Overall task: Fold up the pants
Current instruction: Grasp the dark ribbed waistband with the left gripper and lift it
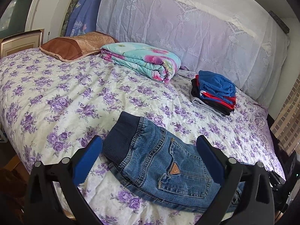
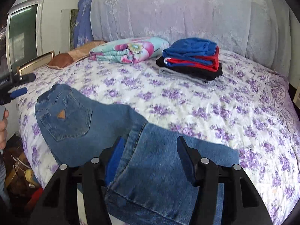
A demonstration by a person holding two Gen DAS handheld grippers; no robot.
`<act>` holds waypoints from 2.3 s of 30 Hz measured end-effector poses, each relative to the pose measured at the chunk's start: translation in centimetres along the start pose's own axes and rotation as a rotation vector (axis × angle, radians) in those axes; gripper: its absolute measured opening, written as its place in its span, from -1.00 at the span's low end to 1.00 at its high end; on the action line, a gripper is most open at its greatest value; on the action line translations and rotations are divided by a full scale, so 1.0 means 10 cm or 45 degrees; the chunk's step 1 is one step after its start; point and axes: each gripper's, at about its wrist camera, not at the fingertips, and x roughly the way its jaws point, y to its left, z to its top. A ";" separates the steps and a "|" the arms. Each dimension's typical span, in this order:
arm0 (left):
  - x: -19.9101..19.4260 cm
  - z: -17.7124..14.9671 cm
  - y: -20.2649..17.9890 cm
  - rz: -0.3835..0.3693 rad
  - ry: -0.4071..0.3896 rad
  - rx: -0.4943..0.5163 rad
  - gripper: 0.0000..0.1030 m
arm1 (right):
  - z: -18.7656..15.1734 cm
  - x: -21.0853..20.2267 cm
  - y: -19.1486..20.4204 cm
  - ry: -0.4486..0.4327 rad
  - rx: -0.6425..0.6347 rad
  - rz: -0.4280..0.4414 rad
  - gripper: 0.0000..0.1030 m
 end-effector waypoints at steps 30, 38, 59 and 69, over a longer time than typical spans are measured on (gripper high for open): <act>0.28 -0.06 0.19 0.069 0.089 -0.042 0.90 | -0.60 -0.08 -0.17 0.113 0.084 -0.010 0.75; 0.37 -0.10 0.26 0.100 0.120 -0.043 0.90 | -0.71 -0.27 -0.20 -0.042 0.119 0.014 0.76; 0.65 -0.18 0.78 -0.154 0.282 -0.325 0.90 | -0.89 -0.66 -0.54 -0.188 0.276 -0.070 0.92; 0.72 -0.13 0.84 -0.407 0.284 -0.439 0.89 | -0.89 -0.60 -0.46 -0.153 0.236 -0.067 0.92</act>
